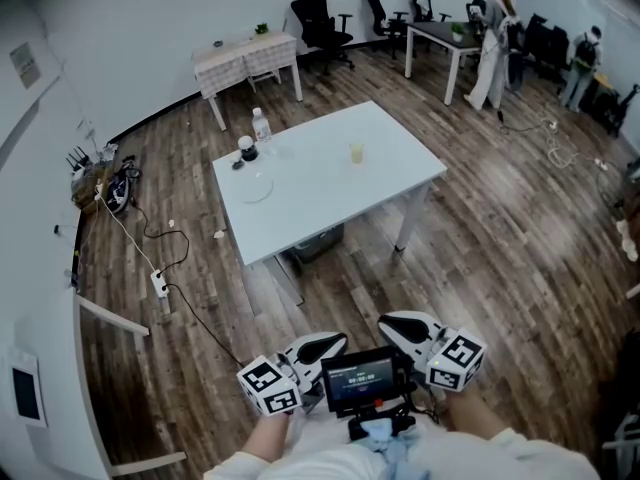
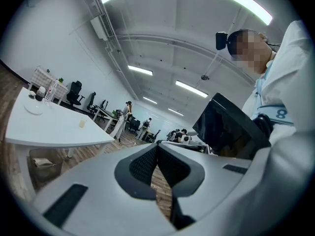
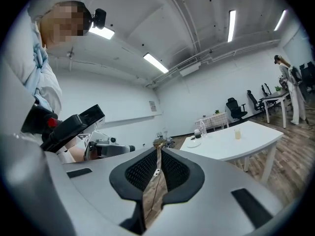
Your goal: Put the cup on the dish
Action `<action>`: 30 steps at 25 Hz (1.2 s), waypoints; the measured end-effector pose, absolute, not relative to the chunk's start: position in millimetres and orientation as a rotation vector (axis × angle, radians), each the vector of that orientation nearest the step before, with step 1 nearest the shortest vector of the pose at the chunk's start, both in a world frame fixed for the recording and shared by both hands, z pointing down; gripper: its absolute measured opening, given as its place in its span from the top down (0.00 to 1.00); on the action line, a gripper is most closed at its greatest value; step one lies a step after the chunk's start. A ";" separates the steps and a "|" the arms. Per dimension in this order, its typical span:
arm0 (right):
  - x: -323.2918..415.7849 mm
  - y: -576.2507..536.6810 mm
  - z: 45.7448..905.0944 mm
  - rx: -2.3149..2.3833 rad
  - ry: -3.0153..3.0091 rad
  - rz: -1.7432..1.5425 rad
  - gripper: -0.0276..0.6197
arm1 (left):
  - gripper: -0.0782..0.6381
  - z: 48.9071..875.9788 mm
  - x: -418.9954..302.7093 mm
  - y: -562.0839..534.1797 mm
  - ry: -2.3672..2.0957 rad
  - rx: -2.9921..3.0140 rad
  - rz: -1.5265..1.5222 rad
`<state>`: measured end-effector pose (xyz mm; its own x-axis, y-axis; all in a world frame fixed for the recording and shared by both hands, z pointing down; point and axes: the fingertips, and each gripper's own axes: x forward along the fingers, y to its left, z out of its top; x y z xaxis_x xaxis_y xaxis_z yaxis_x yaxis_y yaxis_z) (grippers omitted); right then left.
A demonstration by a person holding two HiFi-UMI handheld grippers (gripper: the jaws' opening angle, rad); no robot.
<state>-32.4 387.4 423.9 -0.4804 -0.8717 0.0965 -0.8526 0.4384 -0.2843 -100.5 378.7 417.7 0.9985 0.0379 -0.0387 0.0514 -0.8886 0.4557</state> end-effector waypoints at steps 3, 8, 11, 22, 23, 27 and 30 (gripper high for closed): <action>-29.3 387.9 428.0 -1.569 2.616 -0.474 0.91 | 0.89 420.3 -97.3 378.1 0.064 2.659 -0.031; -24.3 391.5 436.0 -1.591 2.646 -0.467 0.91 | 0.89 424.6 -90.6 379.6 0.059 2.654 -0.031; -19.6 393.5 435.5 -1.593 2.640 -0.470 0.91 | 0.89 424.2 -87.1 380.3 0.055 2.654 -0.032; 4.0 398.7 446.1 -1.595 2.658 -0.469 0.91 | 0.89 429.6 -66.2 383.0 0.035 2.654 -0.019; 5.6 400.1 447.3 -1.595 2.662 -0.471 0.91 | 0.89 429.9 -63.9 384.3 0.035 2.653 -0.017; 14.8 404.4 450.5 -1.584 2.669 -0.470 0.91 | 0.89 430.6 -53.8 391.5 0.043 2.652 -0.016; 21.3 410.7 453.5 -1.584 2.653 -0.482 0.91 | 0.89 435.9 -50.2 399.2 0.045 2.643 -0.010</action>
